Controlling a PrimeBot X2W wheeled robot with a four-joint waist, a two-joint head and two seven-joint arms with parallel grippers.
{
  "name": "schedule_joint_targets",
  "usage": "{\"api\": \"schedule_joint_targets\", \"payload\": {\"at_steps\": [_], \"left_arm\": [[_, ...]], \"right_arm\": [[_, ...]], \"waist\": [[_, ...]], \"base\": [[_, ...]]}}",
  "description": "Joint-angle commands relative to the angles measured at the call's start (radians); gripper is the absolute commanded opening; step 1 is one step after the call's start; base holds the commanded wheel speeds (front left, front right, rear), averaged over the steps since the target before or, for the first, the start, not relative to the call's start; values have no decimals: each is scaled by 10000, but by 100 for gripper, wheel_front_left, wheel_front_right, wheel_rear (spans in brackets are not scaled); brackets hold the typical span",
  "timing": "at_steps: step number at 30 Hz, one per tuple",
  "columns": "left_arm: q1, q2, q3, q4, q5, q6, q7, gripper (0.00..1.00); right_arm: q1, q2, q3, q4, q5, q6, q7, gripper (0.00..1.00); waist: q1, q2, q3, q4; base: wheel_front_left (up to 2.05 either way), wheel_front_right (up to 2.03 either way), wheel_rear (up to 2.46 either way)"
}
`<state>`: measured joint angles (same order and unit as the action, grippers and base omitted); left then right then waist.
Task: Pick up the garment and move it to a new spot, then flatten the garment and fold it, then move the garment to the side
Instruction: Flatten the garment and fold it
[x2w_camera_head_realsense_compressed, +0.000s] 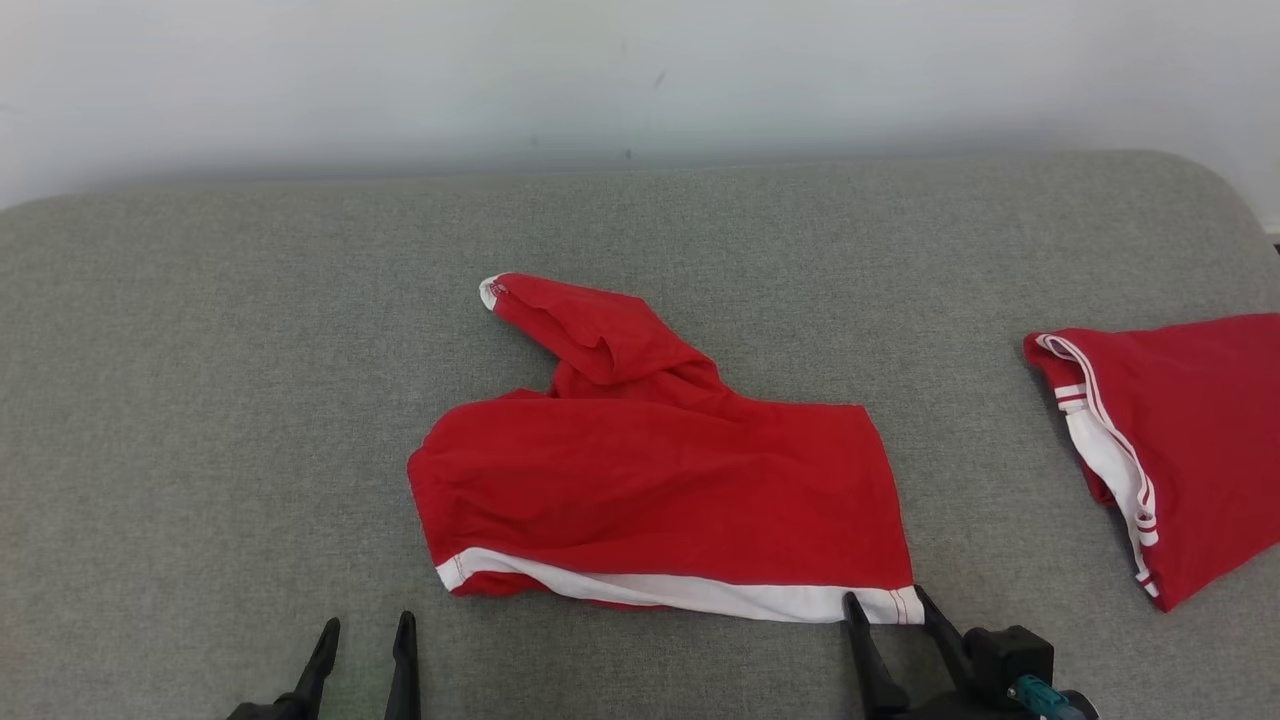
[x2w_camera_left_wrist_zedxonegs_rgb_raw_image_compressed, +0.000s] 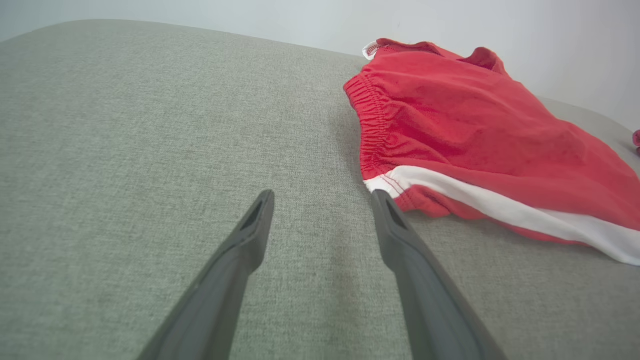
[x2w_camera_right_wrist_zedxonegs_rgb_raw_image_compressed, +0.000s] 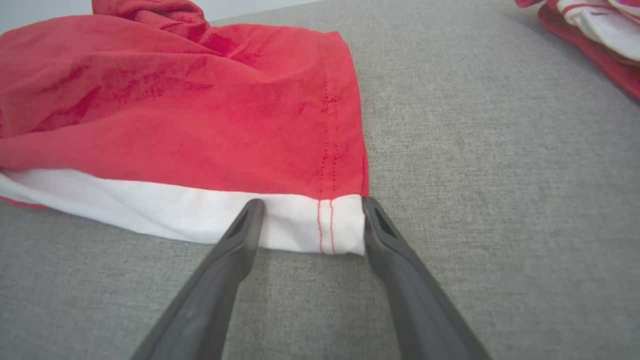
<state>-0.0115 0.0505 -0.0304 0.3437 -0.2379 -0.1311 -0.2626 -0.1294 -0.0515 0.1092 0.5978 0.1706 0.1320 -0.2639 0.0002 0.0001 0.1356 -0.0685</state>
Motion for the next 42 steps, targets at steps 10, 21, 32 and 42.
{"api": "schedule_joint_targets", "payload": {"at_steps": [10, 21, 32, 42], "left_arm": [[-281, 1, 3, -20, 33, 11, -28, 100], [-256, 1, -37, -2, -25, 11, -28, 100], [-333, 1, -118, -79, -141, 11, -28, 100], [-526, 4, -969, 110, -1280, 10, -28, 100]], "right_arm": [[11, 14, 272, -302, 590, -32, 5, 95], [254, 13, 177, -504, 867, -32, 5, 56], [101, 2, -54, -504, 630, -32, 5, 0], [148, -56, -313, -573, 285, -32, 5, 0]], "waist": [[-2, -1, 149, -126], [-2, -1, 106, -202], [-2, -1, 216, -207], [-2, -1, 353, -242]], "base": [[0, 0, 0], [0, 0, 0], [0, 0, 0], [0, 0, 0]]}}
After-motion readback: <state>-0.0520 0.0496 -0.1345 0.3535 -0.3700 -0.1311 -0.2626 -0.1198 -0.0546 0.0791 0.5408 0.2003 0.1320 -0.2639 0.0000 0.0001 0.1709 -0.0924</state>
